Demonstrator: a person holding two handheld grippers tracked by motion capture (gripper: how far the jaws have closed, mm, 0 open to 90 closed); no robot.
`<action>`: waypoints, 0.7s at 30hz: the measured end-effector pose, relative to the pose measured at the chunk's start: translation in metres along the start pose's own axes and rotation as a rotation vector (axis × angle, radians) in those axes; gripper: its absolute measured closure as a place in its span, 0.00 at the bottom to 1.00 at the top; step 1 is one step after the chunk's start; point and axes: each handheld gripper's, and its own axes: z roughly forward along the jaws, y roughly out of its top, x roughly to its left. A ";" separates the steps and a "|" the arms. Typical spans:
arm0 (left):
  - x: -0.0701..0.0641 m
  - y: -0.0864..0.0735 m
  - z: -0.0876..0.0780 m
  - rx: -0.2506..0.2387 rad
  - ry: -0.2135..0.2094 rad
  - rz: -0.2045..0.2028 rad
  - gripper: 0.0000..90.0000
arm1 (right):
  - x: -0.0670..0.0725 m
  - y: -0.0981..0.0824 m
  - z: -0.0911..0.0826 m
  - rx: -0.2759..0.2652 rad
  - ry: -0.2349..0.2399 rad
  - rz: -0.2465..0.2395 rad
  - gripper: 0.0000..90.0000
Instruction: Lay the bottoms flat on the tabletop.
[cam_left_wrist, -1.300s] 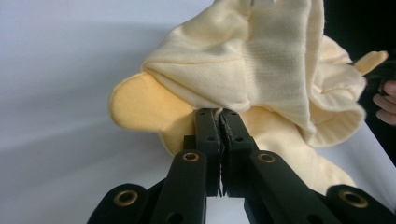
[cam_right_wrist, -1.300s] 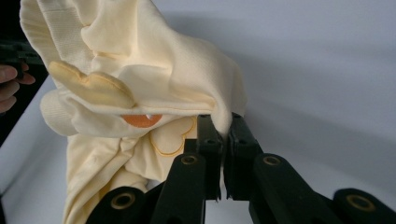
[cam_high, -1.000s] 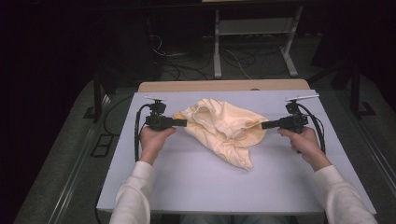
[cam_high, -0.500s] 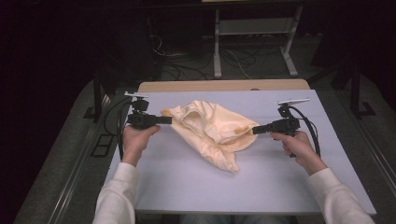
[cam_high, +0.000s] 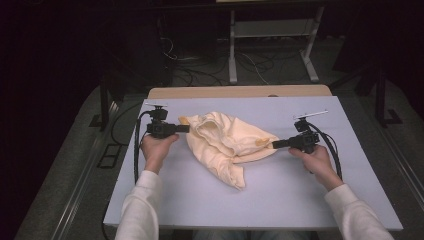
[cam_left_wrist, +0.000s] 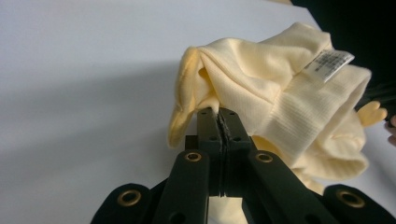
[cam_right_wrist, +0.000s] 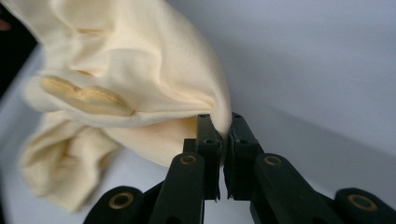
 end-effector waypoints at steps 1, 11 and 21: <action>0.000 -0.001 0.002 0.002 -0.002 0.000 0.97 | 0.000 0.000 0.000 -0.003 -0.031 -0.016 0.94; -0.003 -0.002 0.010 0.016 0.009 0.016 0.97 | -0.002 0.000 -0.005 -0.033 -0.070 -0.060 0.76; -0.006 -0.003 0.015 0.020 0.007 0.027 0.97 | 0.017 0.001 -0.034 -0.146 -0.005 -0.178 0.38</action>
